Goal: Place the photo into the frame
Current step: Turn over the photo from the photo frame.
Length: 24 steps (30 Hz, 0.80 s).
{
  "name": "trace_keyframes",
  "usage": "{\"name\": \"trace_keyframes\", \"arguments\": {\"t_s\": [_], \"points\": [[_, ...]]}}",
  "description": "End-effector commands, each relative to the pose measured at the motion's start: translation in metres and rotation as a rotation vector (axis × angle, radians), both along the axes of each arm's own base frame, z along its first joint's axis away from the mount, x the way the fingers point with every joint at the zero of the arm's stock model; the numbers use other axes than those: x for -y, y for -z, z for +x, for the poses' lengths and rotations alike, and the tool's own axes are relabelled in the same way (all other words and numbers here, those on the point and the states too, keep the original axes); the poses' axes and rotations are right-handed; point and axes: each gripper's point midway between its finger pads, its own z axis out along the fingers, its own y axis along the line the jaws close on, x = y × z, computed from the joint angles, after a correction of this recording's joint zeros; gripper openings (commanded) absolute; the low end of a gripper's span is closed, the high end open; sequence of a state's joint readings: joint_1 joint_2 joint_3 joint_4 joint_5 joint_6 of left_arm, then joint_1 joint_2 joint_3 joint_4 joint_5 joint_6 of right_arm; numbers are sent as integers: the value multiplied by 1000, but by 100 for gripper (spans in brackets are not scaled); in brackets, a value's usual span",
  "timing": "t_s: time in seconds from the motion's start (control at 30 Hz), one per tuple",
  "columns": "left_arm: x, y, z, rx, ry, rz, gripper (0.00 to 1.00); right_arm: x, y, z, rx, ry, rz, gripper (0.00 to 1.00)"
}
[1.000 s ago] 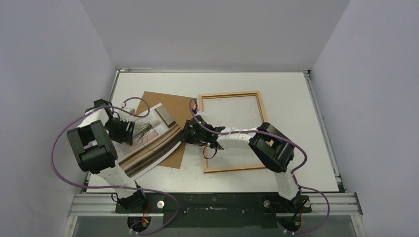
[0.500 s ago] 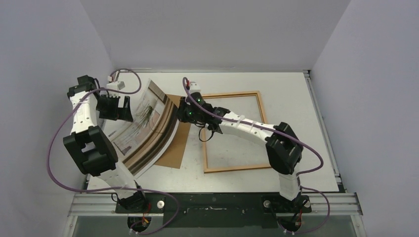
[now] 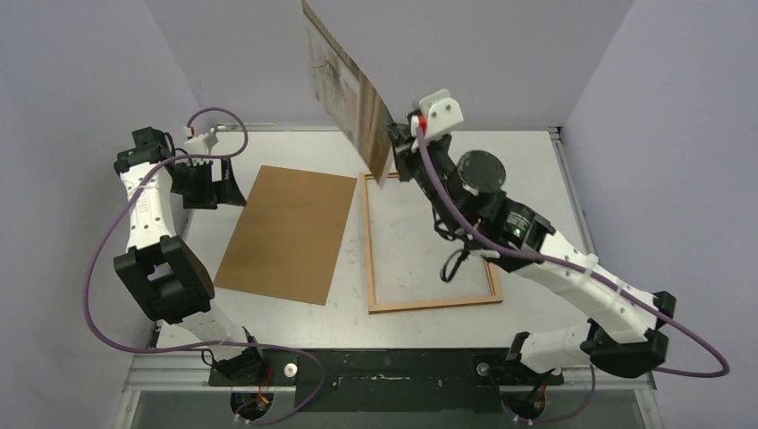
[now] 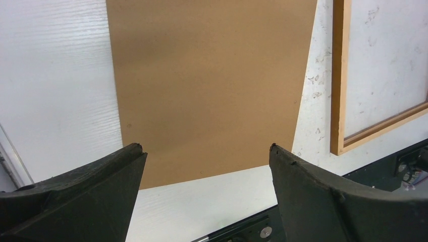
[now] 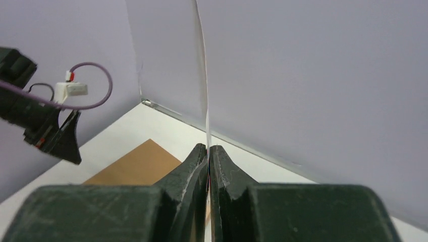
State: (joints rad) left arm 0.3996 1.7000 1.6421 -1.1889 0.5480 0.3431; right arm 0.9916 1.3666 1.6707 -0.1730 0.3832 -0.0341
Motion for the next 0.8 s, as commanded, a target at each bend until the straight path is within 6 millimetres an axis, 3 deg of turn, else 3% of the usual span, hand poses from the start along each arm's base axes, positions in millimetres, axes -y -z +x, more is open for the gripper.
{"name": "trace_keyframes", "arguments": {"t_s": [0.0, 0.13, 0.27, 0.4, 0.5, 0.77], "points": [[9, -9, 4, 32, -9, -40, 92, 14, 15, -41, 165, 79, -366, 5], [9, -7, 6, 30, -13, -42, 92, -9, 68, -65, 131, -2, -603, 5], [10, -4, 7, 27, -16, -49, 92, -37, 151, -89, 82, -69, -876, 5], [10, -4, 6, 27, -12, -47, 92, -51, 217, -116, 44, -155, -1046, 5], [11, -2, 5, 25, -11, -52, 92, -59, 248, -139, 33, -230, -1099, 5], [24, 1, 2, 15, 21, -63, 92, -71, 303, -212, 23, -440, -1203, 5]]}}
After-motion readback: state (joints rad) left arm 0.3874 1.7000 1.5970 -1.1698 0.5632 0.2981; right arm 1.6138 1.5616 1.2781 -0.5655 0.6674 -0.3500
